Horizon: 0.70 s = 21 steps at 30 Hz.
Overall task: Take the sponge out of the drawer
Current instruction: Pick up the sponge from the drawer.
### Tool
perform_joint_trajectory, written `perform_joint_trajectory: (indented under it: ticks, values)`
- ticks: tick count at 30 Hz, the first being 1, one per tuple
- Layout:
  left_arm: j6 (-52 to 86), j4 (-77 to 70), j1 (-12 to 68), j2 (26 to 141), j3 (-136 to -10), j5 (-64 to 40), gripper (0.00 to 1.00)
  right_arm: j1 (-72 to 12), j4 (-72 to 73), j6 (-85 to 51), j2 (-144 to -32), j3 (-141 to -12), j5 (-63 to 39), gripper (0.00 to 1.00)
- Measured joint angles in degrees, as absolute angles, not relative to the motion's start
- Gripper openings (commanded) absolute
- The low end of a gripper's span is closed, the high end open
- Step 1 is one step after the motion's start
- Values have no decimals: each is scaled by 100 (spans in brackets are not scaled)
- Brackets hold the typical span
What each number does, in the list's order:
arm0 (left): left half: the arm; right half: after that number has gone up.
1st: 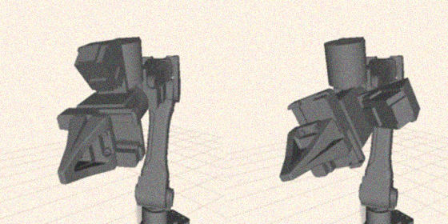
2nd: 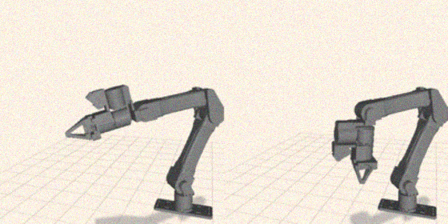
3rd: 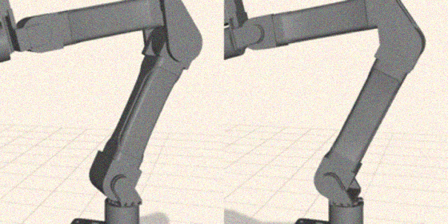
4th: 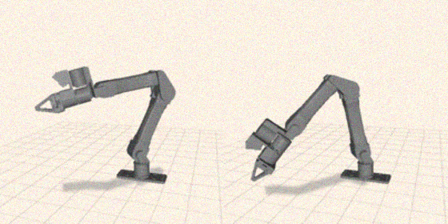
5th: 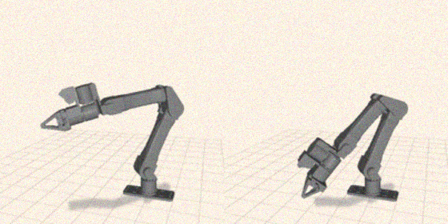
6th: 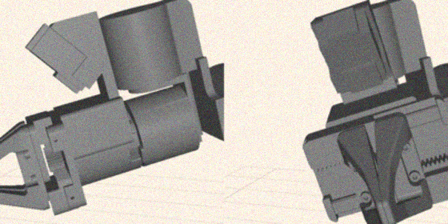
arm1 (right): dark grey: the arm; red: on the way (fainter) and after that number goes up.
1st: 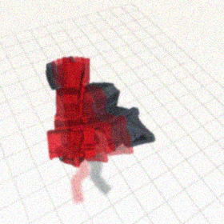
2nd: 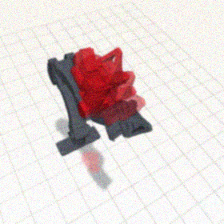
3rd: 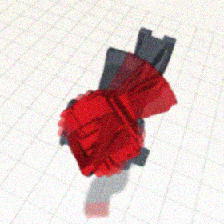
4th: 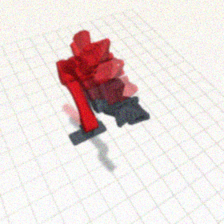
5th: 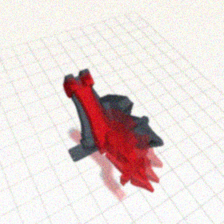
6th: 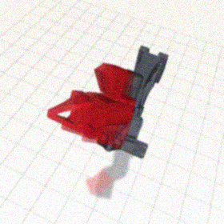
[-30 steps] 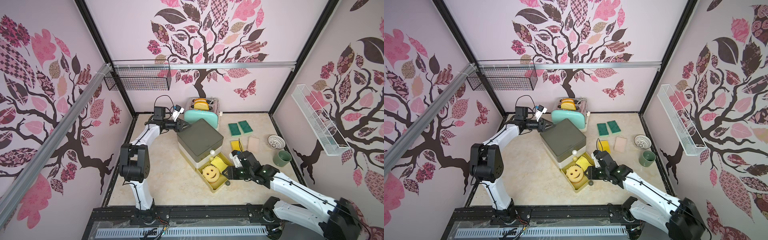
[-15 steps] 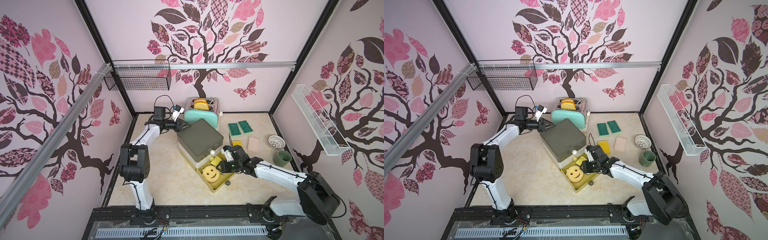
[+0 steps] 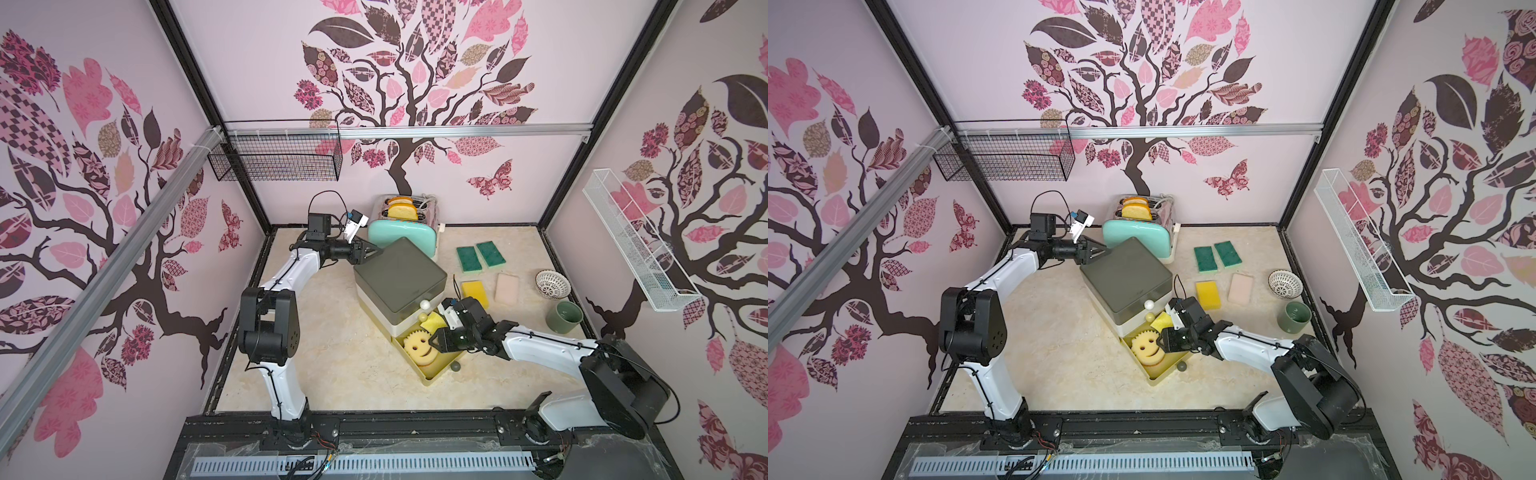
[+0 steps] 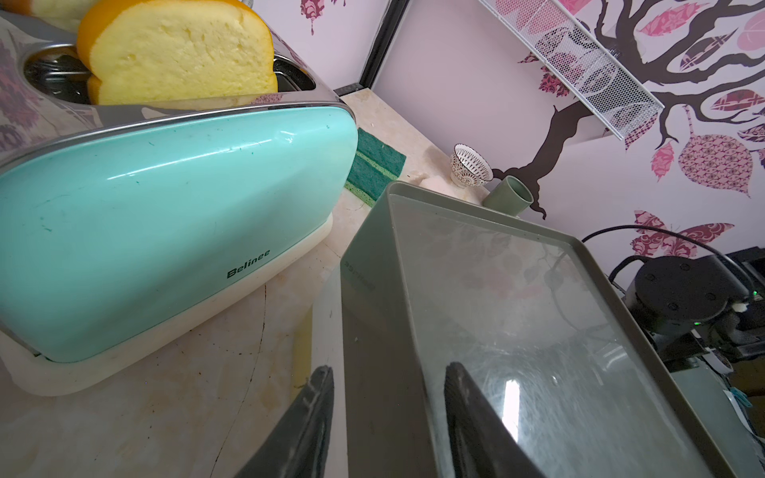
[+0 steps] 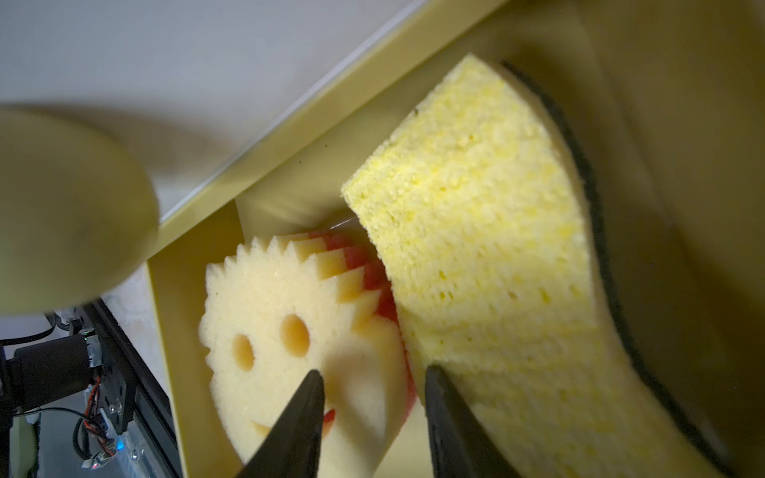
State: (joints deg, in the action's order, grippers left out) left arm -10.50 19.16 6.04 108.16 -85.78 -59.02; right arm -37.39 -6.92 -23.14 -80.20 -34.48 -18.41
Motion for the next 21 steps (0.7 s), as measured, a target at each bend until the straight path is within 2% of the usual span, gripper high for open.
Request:
perform_joint_trajectory:
  ticks: [6,10,14,21]
  values:
    - [-1050,1916,604,10816,-8578,-5902,47,-3798,-611,-2349,-8066,-3446,-1817,16]
    - [-1052,1916,604,10816,-8578,-5902,47,-3809,-648,-2349,-8047,-3444,-1765,9]
    - [-1052,1916,604,10816,-8578,-5905,47,-3809,-937,-2327,-7752,-3446,-1651,7]
    - [-1048,1914,604,10816,-8578,-5905,47,-3800,-2058,-2222,-6611,-3824,-1166,7]
